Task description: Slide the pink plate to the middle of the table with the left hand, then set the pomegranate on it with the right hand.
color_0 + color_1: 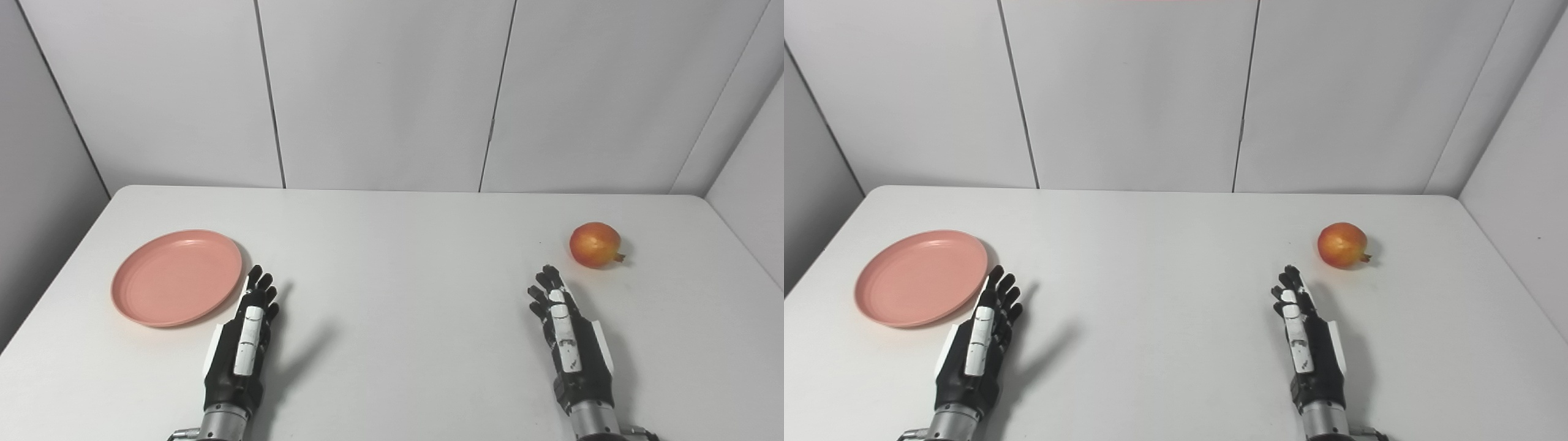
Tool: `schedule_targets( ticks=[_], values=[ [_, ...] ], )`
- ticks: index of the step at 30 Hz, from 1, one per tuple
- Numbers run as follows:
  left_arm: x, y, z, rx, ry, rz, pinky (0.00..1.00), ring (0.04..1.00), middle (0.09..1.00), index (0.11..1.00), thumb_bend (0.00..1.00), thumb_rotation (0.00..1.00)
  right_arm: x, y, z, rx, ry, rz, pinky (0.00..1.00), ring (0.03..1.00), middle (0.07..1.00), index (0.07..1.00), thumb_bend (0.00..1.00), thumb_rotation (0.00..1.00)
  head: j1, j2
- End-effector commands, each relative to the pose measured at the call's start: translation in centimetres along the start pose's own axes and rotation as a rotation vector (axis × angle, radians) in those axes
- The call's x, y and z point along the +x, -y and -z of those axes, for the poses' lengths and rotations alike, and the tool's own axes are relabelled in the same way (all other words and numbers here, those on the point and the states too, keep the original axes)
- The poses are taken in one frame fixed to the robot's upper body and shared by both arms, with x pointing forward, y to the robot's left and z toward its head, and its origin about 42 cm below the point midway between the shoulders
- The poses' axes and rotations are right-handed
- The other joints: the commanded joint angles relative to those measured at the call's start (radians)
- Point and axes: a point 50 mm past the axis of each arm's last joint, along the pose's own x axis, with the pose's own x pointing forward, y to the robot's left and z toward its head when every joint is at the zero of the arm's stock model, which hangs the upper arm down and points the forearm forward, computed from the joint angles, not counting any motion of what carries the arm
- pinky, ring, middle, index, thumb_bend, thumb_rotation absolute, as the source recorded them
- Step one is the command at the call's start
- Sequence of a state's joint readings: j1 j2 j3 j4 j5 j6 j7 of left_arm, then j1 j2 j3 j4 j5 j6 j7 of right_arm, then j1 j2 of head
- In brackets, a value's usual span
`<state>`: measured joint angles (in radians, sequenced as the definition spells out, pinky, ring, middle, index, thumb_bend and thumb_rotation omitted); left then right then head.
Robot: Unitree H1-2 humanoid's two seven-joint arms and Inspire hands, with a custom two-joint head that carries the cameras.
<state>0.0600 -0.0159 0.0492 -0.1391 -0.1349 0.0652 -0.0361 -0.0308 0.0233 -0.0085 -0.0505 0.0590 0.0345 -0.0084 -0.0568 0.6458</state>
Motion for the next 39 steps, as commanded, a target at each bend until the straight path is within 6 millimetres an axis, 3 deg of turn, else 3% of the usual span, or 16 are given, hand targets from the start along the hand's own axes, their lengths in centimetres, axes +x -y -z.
schedule_targets(
  ticks=[1, 27, 35, 36, 39],
  values=[
    [-0.8, -0.4, -0.1, 0.003, 0.010, -0.004, 1.00, 1.000, 1.000, 1.000, 0.72, 0.88, 0.5, -0.6, -1.0, 0.012, 0.039, -0.020, 0.93, 0.911, 0.941, 0.933, 0.81, 0.92, 0.002, 0.000],
    [-0.7, 0.2, 0.1, -0.003, 0.019, 0.001, 1.00, 1.000, 1.000, 1.000, 0.72, 0.88, 0.5, -0.2, -0.7, -0.027, 0.076, -0.034, 0.97, 0.929, 0.945, 0.938, 0.81, 0.96, 0.031, -0.015],
    [-0.6, 1.6, 1.1, 0.000, 0.020, -0.007, 1.00, 1.000, 1.000, 1.000, 0.75, 0.86, 0.6, 1.5, 0.0, -0.028, 0.063, -0.029, 0.96, 0.936, 0.954, 0.947, 0.81, 0.95, 0.149, -0.060],
    [-0.5, 2.0, 1.3, 0.005, 0.014, -0.008, 1.00, 1.000, 1.000, 1.000, 0.75, 0.86, 0.6, 1.9, 0.1, -0.023, 0.059, -0.029, 0.96, 0.937, 0.955, 0.948, 0.81, 0.95, 0.192, -0.077],
    [-0.4, 3.2, 1.7, 0.003, 0.004, -0.010, 1.00, 1.000, 1.000, 1.000, 0.77, 0.86, 0.7, 3.0, 0.7, -0.013, 0.048, -0.029, 0.98, 0.949, 0.961, 0.947, 0.80, 0.94, 0.234, -0.108]
  ],
)
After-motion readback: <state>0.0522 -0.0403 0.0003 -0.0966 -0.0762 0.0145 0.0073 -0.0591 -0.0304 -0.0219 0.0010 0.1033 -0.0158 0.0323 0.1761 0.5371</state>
